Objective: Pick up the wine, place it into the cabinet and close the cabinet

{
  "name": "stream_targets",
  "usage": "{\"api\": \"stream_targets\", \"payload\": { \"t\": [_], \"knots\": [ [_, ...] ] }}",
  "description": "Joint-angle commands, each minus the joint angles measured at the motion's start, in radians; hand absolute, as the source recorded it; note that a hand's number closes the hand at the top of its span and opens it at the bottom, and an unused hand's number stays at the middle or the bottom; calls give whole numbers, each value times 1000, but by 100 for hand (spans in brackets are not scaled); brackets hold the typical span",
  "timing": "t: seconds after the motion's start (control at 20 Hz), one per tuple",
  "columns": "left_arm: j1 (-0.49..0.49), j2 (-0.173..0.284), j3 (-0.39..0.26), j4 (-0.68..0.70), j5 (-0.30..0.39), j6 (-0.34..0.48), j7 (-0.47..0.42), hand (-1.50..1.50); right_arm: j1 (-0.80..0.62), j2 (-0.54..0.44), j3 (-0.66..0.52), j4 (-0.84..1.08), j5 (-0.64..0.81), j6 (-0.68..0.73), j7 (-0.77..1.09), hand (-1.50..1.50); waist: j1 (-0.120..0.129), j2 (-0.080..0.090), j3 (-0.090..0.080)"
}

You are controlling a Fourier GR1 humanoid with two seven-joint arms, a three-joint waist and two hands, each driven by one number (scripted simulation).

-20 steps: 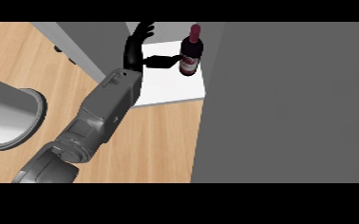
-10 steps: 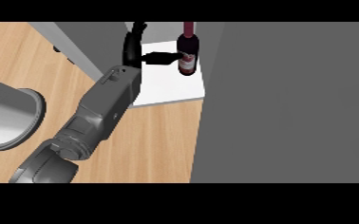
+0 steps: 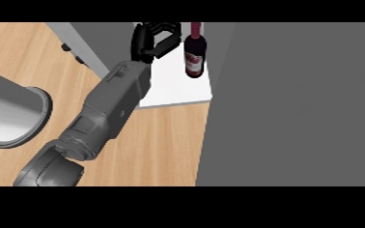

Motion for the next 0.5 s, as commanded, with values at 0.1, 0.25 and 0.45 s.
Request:
{"api": "stream_targets", "payload": {
  "t": [0.1,0.25,0.45],
  "knots": [
    [-38,-36,18,-9,10,-76,4,-150,58,-28,-19,-192,-65,1,81,-150,18,-9,1],
    [-52,-26,22,-16,8,-108,39,-150,66,-14,-6,-186,-29,-25,109,-150,43,-16,1],
    [-54,-52,17,-36,27,-80,56,-150,55,-40,-51,-215,-71,-3,133,-150,45,-19,2]
  ]
}}
